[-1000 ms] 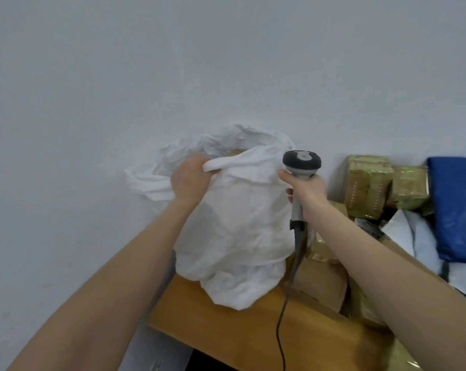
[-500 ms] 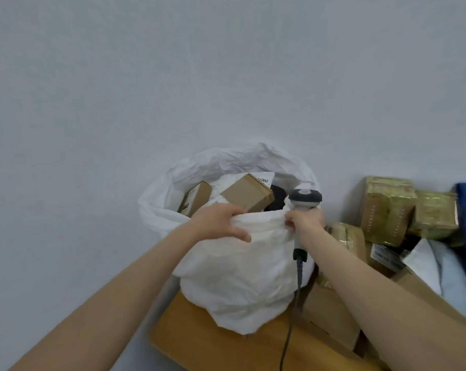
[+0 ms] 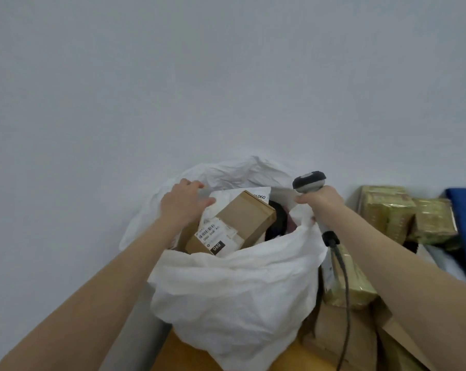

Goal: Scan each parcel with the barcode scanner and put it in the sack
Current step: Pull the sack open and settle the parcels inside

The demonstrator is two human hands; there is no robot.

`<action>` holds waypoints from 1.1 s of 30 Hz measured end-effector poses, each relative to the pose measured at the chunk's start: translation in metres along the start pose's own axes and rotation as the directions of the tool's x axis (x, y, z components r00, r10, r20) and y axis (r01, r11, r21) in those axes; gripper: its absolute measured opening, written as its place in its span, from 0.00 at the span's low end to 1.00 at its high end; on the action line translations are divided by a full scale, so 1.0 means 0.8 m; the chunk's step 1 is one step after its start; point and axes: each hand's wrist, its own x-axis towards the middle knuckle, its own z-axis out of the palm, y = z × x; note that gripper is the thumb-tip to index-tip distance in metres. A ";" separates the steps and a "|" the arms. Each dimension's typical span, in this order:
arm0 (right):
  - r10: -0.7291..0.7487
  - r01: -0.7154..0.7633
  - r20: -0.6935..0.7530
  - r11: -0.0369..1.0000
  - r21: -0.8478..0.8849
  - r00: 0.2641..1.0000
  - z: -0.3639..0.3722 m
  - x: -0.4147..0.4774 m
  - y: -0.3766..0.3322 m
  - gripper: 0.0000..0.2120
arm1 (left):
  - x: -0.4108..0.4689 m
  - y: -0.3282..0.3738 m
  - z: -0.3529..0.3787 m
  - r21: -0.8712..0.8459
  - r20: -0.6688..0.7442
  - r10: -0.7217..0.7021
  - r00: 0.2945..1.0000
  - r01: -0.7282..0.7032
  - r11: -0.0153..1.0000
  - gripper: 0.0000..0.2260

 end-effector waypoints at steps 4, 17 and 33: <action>0.069 -0.080 -0.072 0.983 -0.166 0.995 0.047 0.006 0.038 0.22 | -0.022 0.037 0.058 -0.048 -0.086 0.281 0.956 -0.286 0.957 0.25; -0.004 -0.044 -0.190 0.969 -0.244 0.982 0.085 0.043 0.044 0.13 | 0.072 -0.110 0.064 -0.013 0.247 -0.298 0.922 0.311 0.950 0.36; 0.047 -0.033 -0.236 0.998 0.062 0.971 0.100 0.054 0.015 0.12 | 0.100 -0.099 0.071 -0.386 0.081 -0.326 0.942 0.331 0.861 0.13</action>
